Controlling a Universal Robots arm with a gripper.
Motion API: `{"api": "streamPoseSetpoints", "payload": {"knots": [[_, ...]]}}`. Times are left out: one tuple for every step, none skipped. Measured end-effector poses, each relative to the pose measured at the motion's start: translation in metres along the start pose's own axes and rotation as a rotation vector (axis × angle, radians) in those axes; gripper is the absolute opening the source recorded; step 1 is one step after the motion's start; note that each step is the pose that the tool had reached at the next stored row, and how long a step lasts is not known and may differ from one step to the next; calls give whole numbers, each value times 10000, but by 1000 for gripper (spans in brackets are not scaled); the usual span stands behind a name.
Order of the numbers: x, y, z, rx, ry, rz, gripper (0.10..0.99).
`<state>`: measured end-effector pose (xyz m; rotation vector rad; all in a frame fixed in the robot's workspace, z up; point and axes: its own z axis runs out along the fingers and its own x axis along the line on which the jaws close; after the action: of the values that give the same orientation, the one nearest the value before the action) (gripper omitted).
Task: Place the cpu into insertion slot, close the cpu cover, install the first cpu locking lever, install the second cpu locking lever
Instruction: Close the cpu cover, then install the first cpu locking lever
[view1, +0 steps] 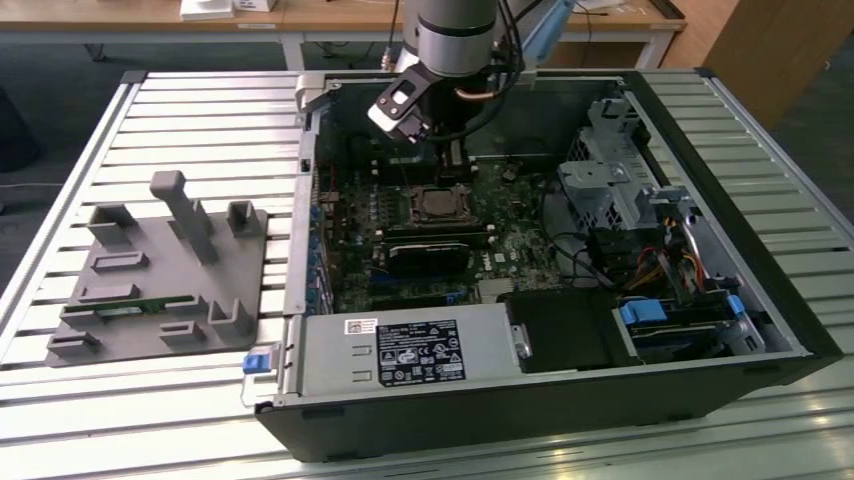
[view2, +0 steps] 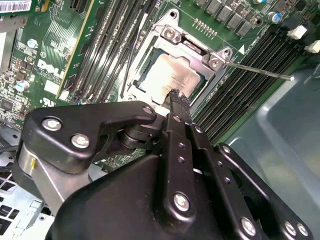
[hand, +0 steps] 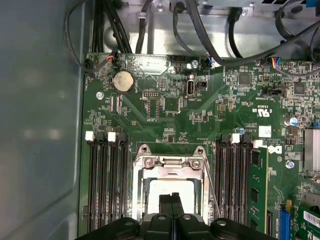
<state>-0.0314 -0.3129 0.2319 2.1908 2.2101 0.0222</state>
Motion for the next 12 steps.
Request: {"api": "streamPoseSetpoints", "payload": {"knots": [[0,-2,0,0,0,0,122],[0,-2,1,0,-1,-1,122],[0,-4,1,0,0,-1,122],[0,-5,1,0,0,1,122],[0,-6,1,0,0,0,122],[0,-6,1,0,0,-1,122],[0,-6,2,0,1,0,122],[0,-7,2,0,0,-1,122],[0,-7,2,-1,0,0,122],[0,-7,1,-1,2,0,122],[0,-7,-4,0,0,0,122],[0,-7,-12,0,0,0,122]]}}
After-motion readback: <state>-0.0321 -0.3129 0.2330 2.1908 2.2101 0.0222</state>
